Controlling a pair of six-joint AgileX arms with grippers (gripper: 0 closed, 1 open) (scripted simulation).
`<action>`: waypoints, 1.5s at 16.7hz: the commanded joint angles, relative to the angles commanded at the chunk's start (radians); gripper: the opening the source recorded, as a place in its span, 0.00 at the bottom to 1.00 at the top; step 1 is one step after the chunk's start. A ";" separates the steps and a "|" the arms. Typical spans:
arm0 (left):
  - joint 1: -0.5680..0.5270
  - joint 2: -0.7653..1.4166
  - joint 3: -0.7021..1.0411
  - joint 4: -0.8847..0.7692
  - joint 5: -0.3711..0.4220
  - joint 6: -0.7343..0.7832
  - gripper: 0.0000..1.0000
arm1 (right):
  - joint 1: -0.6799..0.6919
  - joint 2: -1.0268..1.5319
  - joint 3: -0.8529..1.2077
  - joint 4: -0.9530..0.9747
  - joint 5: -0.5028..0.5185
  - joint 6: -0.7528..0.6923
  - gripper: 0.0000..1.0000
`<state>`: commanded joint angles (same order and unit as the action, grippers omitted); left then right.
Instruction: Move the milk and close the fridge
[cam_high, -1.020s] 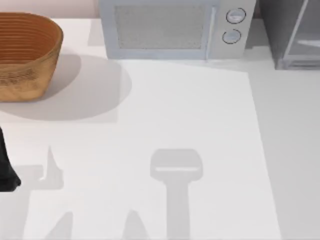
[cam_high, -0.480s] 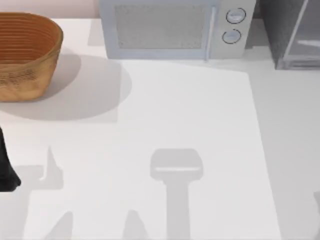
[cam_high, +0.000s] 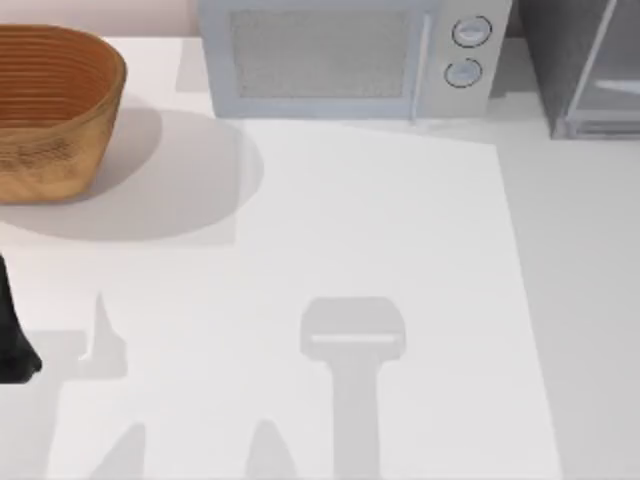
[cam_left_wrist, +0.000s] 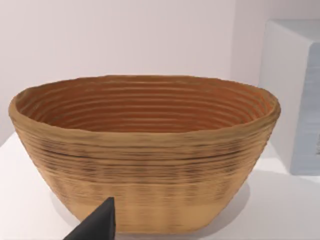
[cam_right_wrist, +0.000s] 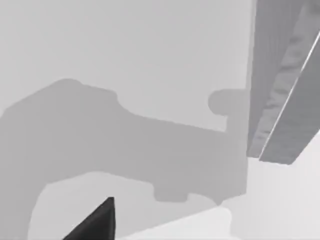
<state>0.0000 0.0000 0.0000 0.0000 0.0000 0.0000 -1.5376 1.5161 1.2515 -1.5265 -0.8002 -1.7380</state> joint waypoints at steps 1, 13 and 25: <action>0.000 0.000 0.000 0.000 0.000 0.000 1.00 | -0.067 0.074 0.019 0.013 -0.035 -0.072 1.00; 0.000 0.000 0.000 0.000 0.000 0.000 1.00 | -0.269 0.294 0.072 0.065 -0.148 -0.283 1.00; 0.000 0.000 0.000 0.000 0.000 0.000 1.00 | 0.152 0.295 0.073 0.635 -0.038 0.371 1.00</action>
<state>0.0000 0.0000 0.0000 0.0000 0.0000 0.0000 -1.3855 1.8111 1.3250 -0.8918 -0.8381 -1.3668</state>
